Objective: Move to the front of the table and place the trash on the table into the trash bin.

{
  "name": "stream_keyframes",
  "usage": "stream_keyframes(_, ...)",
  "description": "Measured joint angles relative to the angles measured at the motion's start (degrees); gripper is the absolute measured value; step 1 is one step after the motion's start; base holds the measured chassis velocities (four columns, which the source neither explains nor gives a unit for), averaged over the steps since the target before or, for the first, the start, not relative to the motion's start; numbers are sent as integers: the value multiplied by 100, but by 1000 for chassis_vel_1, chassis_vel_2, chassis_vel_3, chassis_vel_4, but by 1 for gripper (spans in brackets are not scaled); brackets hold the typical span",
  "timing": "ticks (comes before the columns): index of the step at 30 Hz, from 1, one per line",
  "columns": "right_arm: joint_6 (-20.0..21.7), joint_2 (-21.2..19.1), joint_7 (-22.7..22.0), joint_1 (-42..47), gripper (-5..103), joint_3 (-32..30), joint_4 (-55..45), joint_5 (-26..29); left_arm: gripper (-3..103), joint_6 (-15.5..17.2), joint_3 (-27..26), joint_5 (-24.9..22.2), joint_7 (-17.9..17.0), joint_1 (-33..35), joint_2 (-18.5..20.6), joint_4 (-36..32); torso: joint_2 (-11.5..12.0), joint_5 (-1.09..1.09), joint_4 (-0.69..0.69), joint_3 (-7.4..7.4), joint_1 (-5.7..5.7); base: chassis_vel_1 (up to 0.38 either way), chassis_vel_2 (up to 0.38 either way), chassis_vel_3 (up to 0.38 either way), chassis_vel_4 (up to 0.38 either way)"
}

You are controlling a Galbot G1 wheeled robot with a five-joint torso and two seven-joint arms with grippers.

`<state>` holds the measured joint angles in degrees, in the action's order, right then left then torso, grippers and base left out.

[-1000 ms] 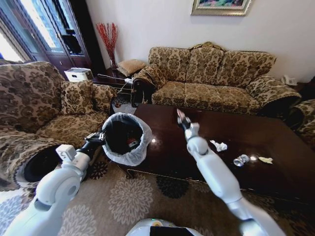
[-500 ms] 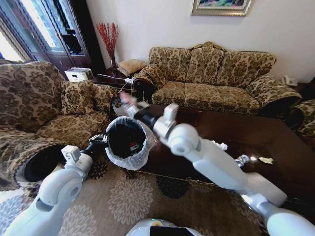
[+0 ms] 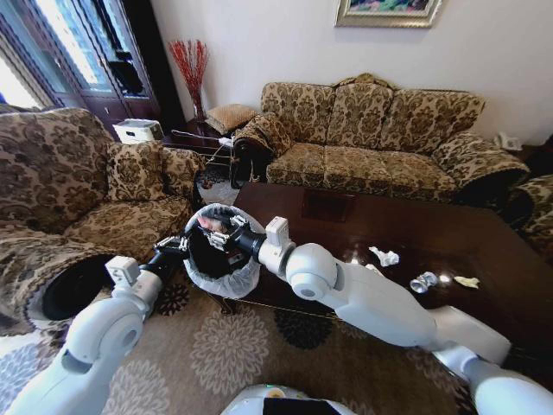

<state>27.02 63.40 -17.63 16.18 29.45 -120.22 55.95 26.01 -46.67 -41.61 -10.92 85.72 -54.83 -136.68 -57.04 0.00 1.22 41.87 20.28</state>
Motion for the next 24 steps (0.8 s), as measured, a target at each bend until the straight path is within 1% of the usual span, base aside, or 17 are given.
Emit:
stream_keyframes(1,-15,-13,2,3,71,-14,1,-9,2,12,0,31,-8,3,2,0,0,0,0,0,0,0,0,0,0)
stream_keyframes(4,-254,-28,25,7,87,-206,-18,-36,2,124,-7,128,40,17,9,-10,0,0,0,0,0,0,0,0,0)
stream_keyframes(5,-254,-28,25,7,87,-206,-18,-36,2,124,-7,128,40,17,9,-10,0,0,0,0,0,0,0,0,0)
stream_keyframes(7,-501,-22,65,-43,97,-509,5,-33,2,151,-7,175,62,21,14,-10,0,1,0,0,0,0,0,0,0)
stream_keyframes(9,-594,-24,65,-82,99,-719,48,-31,2,152,-6,186,83,24,15,-10,0,0,1,0,0,0,0,0,0)
stream_keyframes(10,-648,-45,60,-117,100,-938,110,-27,2,153,-1,188,97,25,15,-9,0,0,2,0,0,0,0,0,0)
stream_keyframes(12,-664,-228,45,-125,100,-1511,357,-46,2,153,3,187,112,27,21,-7,0,0,3,0,0,0,0,0,0)
stream_keyframes(13,-664,-228,45,-125,100,-1511,357,-46,2,153,3,187,112,27,21,-7,0,0,3,0,0,0,0,0,0)
stream_keyframes(14,-636,-361,55,-64,100,-1782,485,-81,2,152,-3,187,111,29,25,-7,0,0,4,0,0,0,0,0,0)
stream_keyframes(16,-515,-783,124,297,100,-2405,752,-194,2,153,-34,186,109,37,41,-11,0,1,1,0,1,-17,-10,-28,-17)
stream_keyframes(17,-515,-783,124,297,100,-2405,752,-194,2,153,-34,186,109,37,41,-11,0,1,1,0,1,-33,-20,-57,-34)
stream_keyframes(18,-481,-900,150,428,100,-2560,795,-220,2,152,-40,184,109,38,41,-15,0,2,1,1,1,-60,-35,-57,-34)
stream_keyframes(19,-377,-1172,218,831,100,-2963,858,-296,2,148,-45,180,110,37,39,-21,0,2,-1,1,1,-60,-46,-50,-51)
stream_keyframes(21,-274,-1514,347,1633,100,-3600,878,-502,2,142,-34,181,114,21,17,-23,0,4,-3,1,1,-65,-56,-61,-80)
stream_keyframes(22,-274,-1514,347,1633,100,-3600,878,-502,2,142,-34,181,114,21,17,-23,0,4,-3,1,1,-63,-65,-72,-80)
stream_keyframes(23,-264,-1634,431,2043,100,-3918,884,-655,2,141,-17,188,116,13,10,-23,0,5,-2,0,1,-63,-65,-73,-76)
stream_keyframes(24,-281,-1742,537,2602,100,-4279,890,-874,2,139,-2,201,131,5,-2,-24,0,-1,-3,0,1,-68,-70,-73,-71)
